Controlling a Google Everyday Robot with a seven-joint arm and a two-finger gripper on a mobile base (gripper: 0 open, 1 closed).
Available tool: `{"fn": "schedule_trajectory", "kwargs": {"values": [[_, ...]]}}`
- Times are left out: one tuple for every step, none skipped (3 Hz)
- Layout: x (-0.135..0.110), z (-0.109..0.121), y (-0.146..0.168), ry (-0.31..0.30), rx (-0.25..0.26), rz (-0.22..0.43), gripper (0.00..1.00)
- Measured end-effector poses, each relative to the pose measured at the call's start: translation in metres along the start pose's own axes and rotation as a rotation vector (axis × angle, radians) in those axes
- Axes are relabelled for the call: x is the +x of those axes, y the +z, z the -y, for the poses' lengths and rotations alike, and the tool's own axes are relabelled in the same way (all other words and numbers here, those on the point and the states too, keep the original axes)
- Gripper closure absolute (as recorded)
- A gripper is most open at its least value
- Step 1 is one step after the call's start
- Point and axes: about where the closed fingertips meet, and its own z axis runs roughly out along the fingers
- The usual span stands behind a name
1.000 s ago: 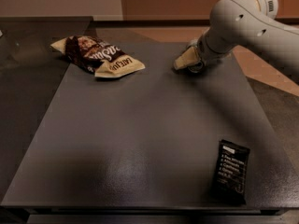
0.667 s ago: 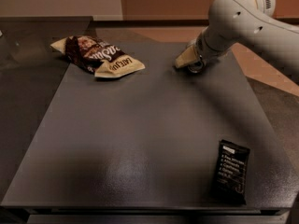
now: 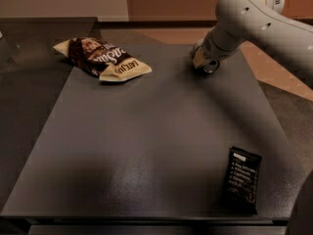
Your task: Place 7up can upright
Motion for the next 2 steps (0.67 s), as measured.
{"fn": "schedule_trajectory", "kwargs": {"values": [[-0.007, -0.007, -0.011, -0.016, -0.02, 0.012, 0.82], [-0.019, -0.018, -0.028, -0.029, -0.052, 0.012, 1.0]]}}
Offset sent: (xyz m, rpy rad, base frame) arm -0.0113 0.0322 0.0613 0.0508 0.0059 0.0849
